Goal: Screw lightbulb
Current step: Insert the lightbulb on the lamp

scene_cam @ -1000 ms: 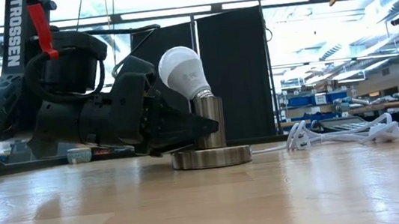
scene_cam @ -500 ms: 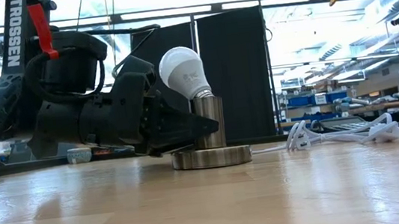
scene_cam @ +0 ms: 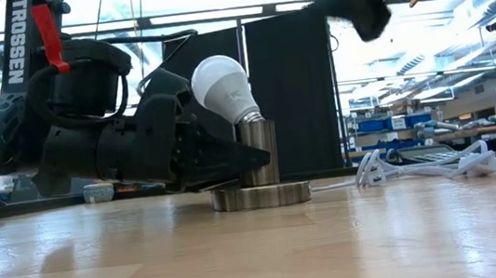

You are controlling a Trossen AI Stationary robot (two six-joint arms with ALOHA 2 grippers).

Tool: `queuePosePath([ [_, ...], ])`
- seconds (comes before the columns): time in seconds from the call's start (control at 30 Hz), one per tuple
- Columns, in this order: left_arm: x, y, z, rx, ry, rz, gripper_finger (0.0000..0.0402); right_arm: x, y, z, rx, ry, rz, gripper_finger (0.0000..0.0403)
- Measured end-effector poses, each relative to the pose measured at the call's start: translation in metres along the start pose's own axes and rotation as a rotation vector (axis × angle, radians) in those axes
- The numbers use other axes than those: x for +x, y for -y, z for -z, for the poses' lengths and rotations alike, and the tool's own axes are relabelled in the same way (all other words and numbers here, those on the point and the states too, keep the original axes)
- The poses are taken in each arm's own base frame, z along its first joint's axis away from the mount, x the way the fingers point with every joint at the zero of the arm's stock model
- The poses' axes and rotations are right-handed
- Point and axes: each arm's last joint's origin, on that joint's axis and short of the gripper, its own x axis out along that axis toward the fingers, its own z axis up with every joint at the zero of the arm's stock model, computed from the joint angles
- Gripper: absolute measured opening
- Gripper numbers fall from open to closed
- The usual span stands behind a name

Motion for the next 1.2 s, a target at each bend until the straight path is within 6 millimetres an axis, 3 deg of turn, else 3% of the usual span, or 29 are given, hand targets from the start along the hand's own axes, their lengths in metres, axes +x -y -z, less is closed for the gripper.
queuePosePath([
  [0.23,0.000,0.000,0.000,0.003,-0.002,-0.003,0.0194,0.017,0.031,0.011,0.065,-0.086,0.048,0.0309],
  [0.47,0.000,0.000,0.001,0.005,-0.008,-0.005,0.0194,0.043,0.049,0.007,0.116,-0.151,0.028,0.0335],
  [0.7,0.001,0.000,0.001,0.006,-0.014,-0.009,0.0194,0.074,0.057,-0.004,0.056,-0.275,0.029,0.0372],
  [0.83,0.001,0.000,0.001,0.002,-0.011,-0.008,0.0194,0.080,0.062,-0.009,0.053,-0.275,0.045,0.0388],
  [1.2,0.001,0.000,0.001,0.000,-0.012,-0.002,0.0194,0.099,0.068,0.004,0.095,-0.261,0.011,0.0398],
])
